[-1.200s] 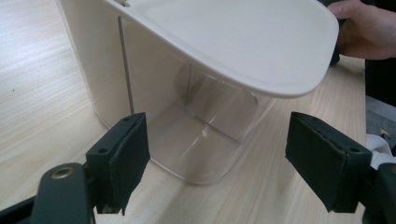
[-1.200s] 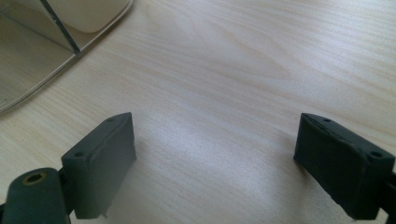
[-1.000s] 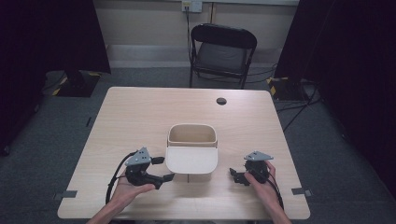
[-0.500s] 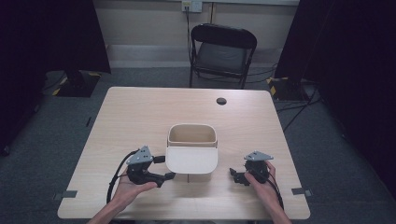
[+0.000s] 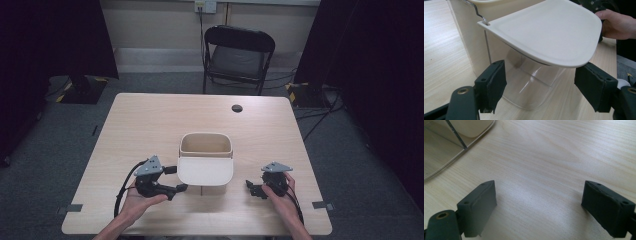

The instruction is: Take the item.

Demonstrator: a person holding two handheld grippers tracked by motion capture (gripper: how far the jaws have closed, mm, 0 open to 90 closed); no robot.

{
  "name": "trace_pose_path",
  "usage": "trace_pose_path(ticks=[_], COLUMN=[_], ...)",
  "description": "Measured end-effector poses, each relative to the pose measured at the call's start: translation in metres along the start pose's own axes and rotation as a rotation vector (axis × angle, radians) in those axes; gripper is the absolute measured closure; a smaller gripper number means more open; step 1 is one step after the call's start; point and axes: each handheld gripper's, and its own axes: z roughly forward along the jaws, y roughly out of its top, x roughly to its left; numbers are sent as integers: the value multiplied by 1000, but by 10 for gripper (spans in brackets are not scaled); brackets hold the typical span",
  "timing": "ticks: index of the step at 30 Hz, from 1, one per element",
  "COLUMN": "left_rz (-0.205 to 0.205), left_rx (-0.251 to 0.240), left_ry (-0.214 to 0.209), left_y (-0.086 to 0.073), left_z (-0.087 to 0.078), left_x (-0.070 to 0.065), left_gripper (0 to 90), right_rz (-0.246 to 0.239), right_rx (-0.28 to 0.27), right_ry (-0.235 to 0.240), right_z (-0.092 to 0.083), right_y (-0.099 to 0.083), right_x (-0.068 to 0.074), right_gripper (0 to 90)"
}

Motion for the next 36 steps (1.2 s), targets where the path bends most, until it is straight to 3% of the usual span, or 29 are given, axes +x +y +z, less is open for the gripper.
trace_pose_path(ticks=[36], left_rz=[-11], left_rx=[-69], left_ry=[8], left_y=[5], left_z=[-2], left_x=[-2], left_gripper=[230], right_rz=[0], right_rx=[-1], right_ry=[0], right_z=[0], right_y=[0], right_x=[0], right_gripper=[116])
